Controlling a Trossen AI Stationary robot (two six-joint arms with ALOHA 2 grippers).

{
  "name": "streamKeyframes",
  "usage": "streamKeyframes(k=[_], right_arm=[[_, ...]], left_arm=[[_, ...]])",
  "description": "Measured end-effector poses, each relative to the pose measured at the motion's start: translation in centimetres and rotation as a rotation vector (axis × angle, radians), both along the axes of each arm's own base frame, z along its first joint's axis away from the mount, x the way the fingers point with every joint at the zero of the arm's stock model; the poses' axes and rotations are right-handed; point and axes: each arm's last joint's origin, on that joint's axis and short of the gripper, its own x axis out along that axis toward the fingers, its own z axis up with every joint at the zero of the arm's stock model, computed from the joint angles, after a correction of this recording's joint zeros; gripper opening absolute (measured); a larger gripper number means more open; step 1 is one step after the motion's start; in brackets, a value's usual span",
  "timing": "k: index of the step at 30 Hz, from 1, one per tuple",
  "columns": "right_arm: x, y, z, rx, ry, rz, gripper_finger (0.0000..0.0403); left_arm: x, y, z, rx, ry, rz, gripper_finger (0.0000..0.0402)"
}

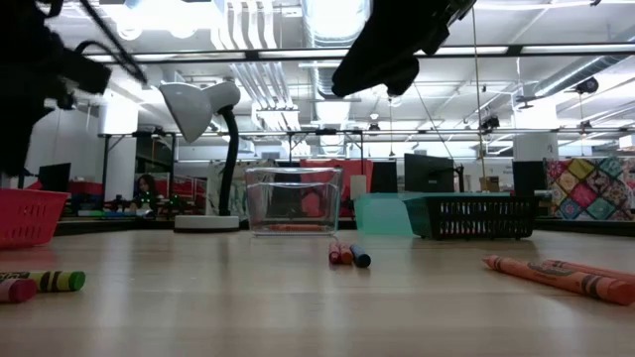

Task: Sort crayons
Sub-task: Put the orange bin into the transparent bin

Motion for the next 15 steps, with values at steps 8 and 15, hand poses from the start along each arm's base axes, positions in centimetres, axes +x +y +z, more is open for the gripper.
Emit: streamKeyframes(k=[8,15], right_arm=[[-0.1,0.0,-0.1,0.152,0.031,-0.141,0.0068],[-1.0,0.1,-0.9,0.388,0.216,-0.287,0.0068]], left_arm=[[2.5,-0.7,4.8,0.164,-0.187,-0.342,0.0082],[4.5,-1.4,7.9,0.406,-0.295,-0.712,0.0082]])
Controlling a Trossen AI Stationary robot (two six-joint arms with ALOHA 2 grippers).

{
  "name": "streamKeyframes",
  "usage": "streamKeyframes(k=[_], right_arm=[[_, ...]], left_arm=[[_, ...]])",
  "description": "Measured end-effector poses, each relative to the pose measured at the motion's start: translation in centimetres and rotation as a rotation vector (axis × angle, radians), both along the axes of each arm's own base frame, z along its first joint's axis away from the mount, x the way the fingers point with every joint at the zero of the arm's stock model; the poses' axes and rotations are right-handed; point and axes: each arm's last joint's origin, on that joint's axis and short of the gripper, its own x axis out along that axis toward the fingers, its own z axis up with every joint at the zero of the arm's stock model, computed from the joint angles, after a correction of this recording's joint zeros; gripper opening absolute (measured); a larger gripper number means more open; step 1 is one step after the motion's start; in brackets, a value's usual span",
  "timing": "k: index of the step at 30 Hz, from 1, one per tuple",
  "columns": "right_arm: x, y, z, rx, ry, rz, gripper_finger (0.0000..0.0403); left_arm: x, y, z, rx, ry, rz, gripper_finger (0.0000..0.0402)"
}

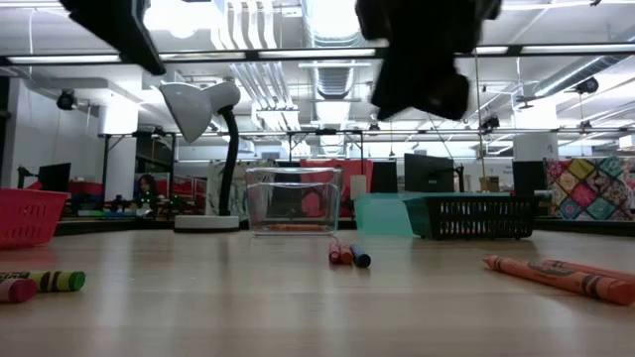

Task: Sort crayons
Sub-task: Put the orange bin into the transparent bin

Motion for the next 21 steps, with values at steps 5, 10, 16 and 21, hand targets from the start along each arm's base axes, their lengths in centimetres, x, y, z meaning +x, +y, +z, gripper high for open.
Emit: streamKeyframes(k=[5,10,16,21], right_arm=[[-1.6,0.3,-1.0,0.201,0.269,-0.146,0.0068],[-3.9,2.2,-1.6,0.334,0.538,-0.269,0.0068],[-5.8,3.7,-1.9,0.359,0.726,-0.407,0.0068],[-6.4,4.8,-1.9,0.378,0.751,-0.488,0.0068]], left_arm=[[1.1,-0.6,-0.7,0.097,0.011,-0.215,0.0082],[1.1,-0.4,-1.9,0.207,0.038,-0.275,0.0082],[0.6,0.2,-2.1,0.253,0.019,-0.29,0.0081],[0.1,0.4,-2.0,0.228,-0.101,-0.356,0.0081]])
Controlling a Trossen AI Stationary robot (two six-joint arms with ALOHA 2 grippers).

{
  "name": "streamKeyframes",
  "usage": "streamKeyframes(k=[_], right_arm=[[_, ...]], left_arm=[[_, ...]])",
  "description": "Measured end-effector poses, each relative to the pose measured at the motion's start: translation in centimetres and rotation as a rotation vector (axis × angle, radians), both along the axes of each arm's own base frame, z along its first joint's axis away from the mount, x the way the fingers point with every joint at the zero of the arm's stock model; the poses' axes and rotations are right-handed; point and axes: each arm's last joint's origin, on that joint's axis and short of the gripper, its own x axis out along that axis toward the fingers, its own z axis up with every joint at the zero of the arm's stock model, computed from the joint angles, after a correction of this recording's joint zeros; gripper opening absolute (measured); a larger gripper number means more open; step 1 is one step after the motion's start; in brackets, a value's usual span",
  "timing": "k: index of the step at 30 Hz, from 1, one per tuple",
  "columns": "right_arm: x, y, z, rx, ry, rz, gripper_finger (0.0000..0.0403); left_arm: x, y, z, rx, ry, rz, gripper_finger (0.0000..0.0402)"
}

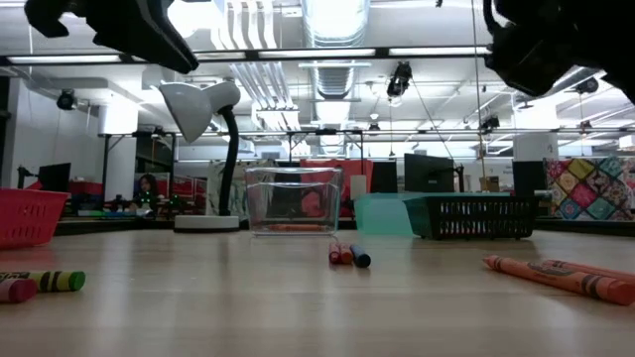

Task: Sort crayons
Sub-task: Put the orange bin into the transparent bin

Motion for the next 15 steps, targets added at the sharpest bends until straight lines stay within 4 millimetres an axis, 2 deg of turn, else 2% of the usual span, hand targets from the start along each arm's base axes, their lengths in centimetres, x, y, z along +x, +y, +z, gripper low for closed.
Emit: streamKeyframes(k=[7,15], right_arm=[[0.2,2.0,-0.6,0.037,-0.02,-0.052,0.0068],[1.2,2.5,-3.0,0.011,-0.004,-0.035,0.0068]], left_arm=[[-0.7,0.3,-0.5,-0.081,-0.145,-0.131,0.0081],[-1.0,0.8,-1.3,-0.072,-0.225,-0.162,0.0081]])
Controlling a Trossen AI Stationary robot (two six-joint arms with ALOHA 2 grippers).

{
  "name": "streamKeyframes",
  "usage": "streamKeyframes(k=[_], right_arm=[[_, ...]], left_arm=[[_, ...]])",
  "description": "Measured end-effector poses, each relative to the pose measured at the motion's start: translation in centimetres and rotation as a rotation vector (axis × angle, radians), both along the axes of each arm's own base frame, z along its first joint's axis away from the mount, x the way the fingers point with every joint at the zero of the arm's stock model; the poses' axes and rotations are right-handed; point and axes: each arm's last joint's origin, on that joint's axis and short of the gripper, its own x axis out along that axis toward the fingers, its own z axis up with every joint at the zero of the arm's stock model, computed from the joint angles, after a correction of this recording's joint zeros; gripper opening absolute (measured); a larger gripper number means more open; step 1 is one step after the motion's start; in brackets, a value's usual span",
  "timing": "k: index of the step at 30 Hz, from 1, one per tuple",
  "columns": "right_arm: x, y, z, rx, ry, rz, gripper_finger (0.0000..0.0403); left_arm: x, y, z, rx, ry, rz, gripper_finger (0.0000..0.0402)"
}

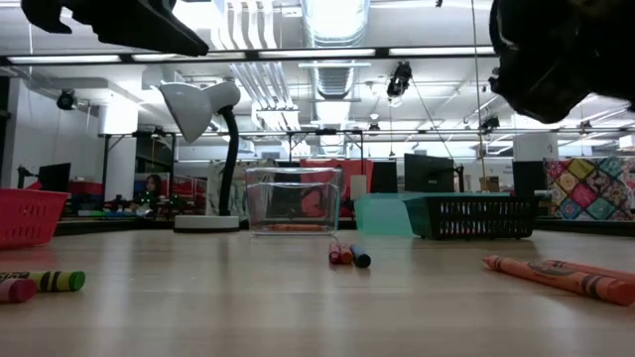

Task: Sort crayons
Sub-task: Put the orange bin into the transparent bin

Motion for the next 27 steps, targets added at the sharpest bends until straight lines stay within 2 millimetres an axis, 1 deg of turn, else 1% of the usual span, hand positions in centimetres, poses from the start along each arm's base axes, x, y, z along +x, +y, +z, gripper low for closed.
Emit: streamKeyframes(k=[3,6,15,20,24,27], right_arm=[[0.7,-0.2,-0.7,-0.051,-0.018,0.02,0.0068],[1.6,-0.4,-0.7,-0.093,-0.059,0.034,0.0068],[3.6,0.3,-1.0,-0.117,-0.105,0.081,0.0068],[3.8,0.4,-2.0,-0.131,-0.081,0.086,0.0068],[3.9,0.3,-2.1,-0.136,-0.083,0.084,0.0068],[4.1,0.1,-2.1,-0.173,-0.099,0.071,0.0068]], left_arm=[[0.2,0.2,0.0,0.011,-0.008,0.003,0.0081],[0.4,0.2,0.1,0.012,-0.008,0.01,0.0081],[0.4,0.3,0.0,0.014,-0.008,0.013,0.0081],[0.4,0.3,-0.1,0.013,-0.007,0.014,0.0081],[0.4,0.3,-0.1,0.013,-0.007,0.014,0.0081],[0.4,0.3,-0.1,0.013,-0.007,0.015,0.0081]])
